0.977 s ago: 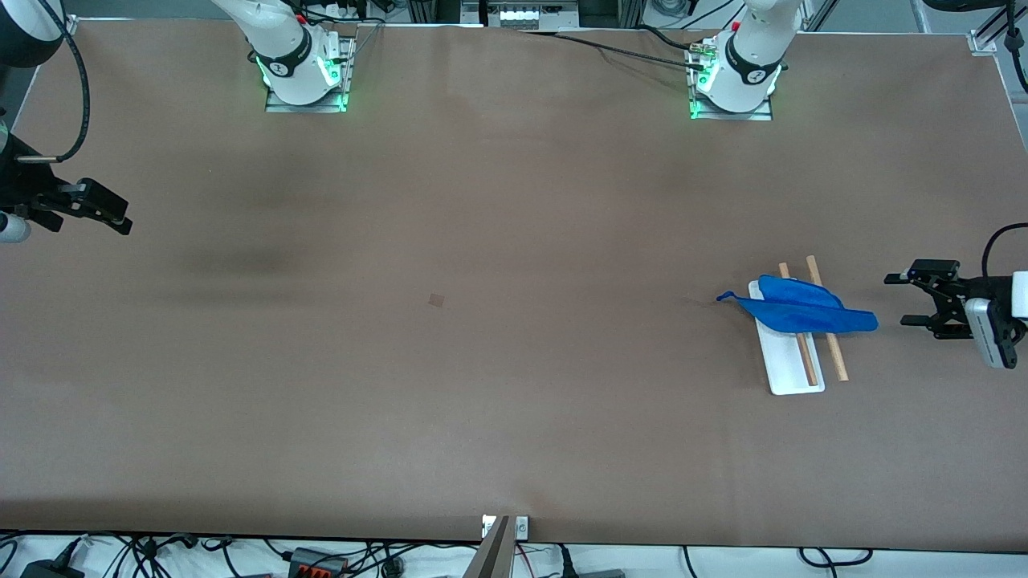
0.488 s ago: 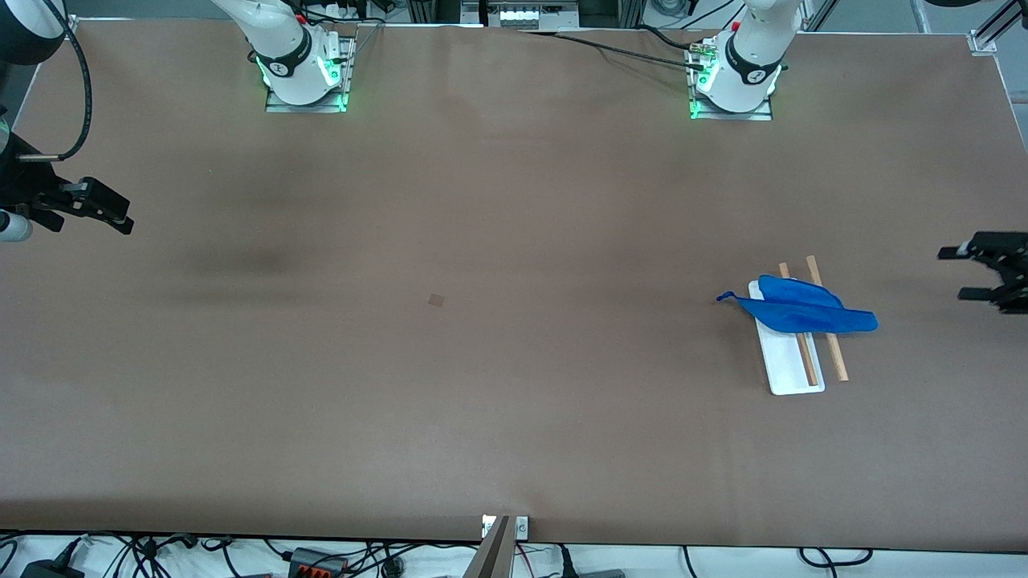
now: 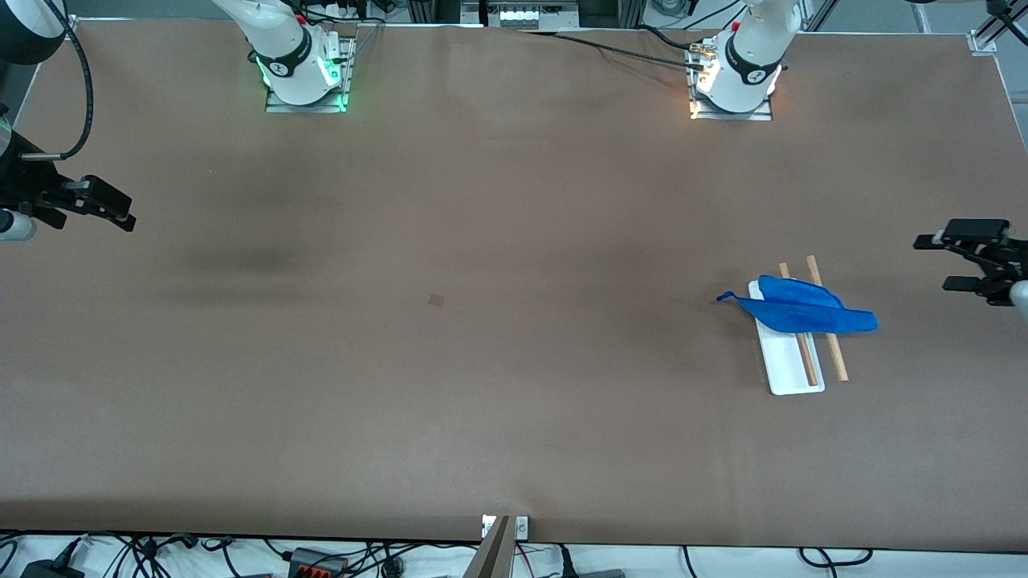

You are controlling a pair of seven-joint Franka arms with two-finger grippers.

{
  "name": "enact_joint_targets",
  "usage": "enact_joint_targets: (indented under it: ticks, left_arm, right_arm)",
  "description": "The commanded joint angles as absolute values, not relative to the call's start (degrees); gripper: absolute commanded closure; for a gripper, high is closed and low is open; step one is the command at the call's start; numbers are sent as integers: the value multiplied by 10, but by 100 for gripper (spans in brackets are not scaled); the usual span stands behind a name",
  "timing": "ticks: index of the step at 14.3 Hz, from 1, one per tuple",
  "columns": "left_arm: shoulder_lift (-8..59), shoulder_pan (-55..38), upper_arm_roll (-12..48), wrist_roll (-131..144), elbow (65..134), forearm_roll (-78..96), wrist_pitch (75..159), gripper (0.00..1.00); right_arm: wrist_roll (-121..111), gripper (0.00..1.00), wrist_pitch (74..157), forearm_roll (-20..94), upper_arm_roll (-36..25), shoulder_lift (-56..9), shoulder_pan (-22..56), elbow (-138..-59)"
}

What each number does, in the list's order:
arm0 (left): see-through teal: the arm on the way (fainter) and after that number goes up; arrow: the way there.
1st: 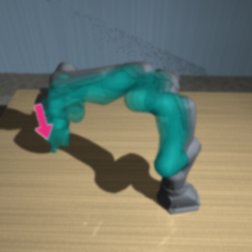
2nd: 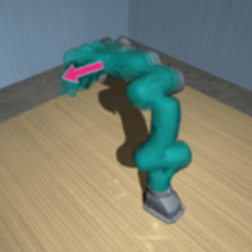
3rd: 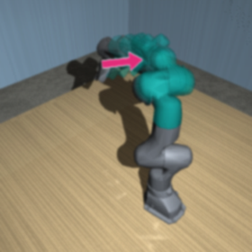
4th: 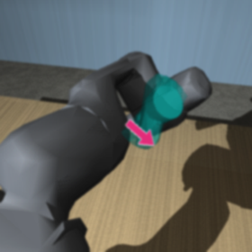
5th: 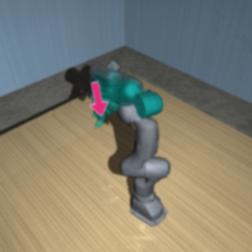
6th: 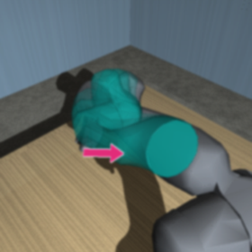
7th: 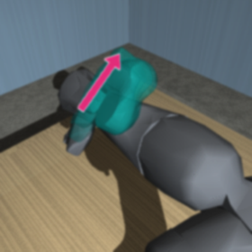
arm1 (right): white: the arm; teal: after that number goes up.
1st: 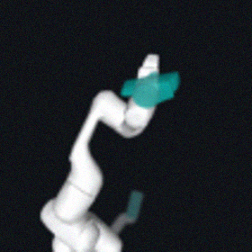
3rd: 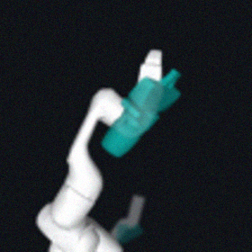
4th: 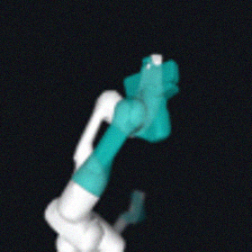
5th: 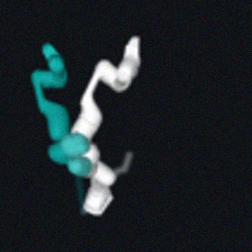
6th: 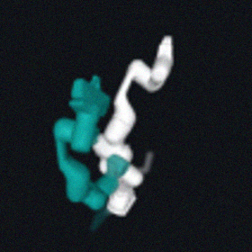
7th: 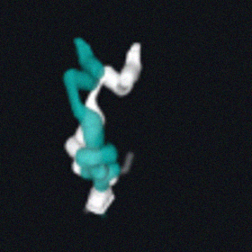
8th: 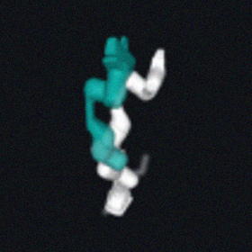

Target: Pass towel and hang on rack

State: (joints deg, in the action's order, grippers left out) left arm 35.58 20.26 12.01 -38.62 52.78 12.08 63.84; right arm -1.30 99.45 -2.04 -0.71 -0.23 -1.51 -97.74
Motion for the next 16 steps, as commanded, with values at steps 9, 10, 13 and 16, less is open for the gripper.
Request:
enact_joint_targets:
  ticks: [9,10,13,16]
  left_arm:
    - [107,66,32,-144,799,63,788,0]
    - [74,50,12,-141,844,62,819,0]
    - [5,28,-10,-19,913,10,880,0]
    - [-16,27,-8,3,931,-24,875,0]
  right_arm:
    - [-12,0,974,-13,0,8,-28,-973]
    - [-12,0,973,-13,1,8,-26,-974]
    - [-11,0,962,-13,3,8,-26,-976]
    - [-11,0,968,-14,3,7,-27,-975]
